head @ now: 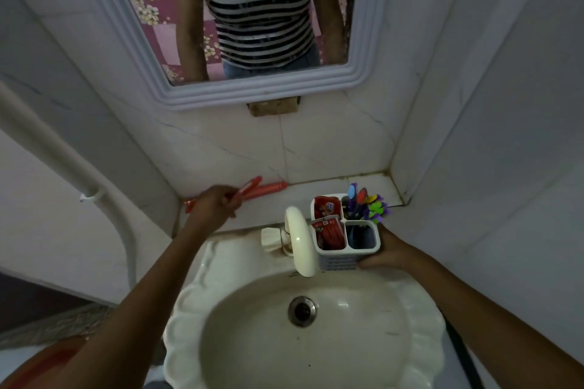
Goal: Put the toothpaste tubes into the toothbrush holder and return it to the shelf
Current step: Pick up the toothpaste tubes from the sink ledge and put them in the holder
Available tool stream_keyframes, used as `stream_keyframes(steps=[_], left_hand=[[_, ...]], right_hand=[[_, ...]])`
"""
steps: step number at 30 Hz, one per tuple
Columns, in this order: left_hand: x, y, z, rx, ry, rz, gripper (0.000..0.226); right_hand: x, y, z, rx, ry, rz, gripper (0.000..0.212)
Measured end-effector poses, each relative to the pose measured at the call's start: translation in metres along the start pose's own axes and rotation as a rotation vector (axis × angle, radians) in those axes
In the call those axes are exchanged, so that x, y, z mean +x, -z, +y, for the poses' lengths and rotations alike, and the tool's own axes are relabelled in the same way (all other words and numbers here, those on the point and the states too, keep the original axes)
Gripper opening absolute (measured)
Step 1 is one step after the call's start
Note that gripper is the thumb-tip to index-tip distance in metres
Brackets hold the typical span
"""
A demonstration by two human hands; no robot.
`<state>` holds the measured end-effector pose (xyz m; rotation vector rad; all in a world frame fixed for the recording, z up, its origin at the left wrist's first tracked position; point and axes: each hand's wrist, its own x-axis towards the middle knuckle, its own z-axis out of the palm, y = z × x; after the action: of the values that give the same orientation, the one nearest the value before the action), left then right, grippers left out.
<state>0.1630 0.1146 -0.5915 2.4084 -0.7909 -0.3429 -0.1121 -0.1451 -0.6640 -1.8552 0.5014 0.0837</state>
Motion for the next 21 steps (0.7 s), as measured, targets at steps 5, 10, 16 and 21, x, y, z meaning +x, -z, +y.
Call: stream_keyframes(steps=[5,10,16,21], left_hand=[[-0.030,0.056,0.108,-0.117,-0.334,-0.046,0.025],[-0.048,0.047,0.175,0.243,-0.456,-0.350,0.022],[-0.043,-0.033,0.191,0.710,-0.525,-0.333,0.039],[-0.037,-0.032,0.168,0.625,-0.533,-0.308,0.034]], right_hand=[[0.001,-0.001,0.001,-0.004,-0.017,0.009,0.093],[0.002,-0.002,0.000,-0.008,-0.023,0.011,0.095],[0.004,-0.003,0.000,-0.010,-0.014,0.004,0.095],[0.006,-0.004,0.002,-0.011,-0.018,0.006,0.098]])
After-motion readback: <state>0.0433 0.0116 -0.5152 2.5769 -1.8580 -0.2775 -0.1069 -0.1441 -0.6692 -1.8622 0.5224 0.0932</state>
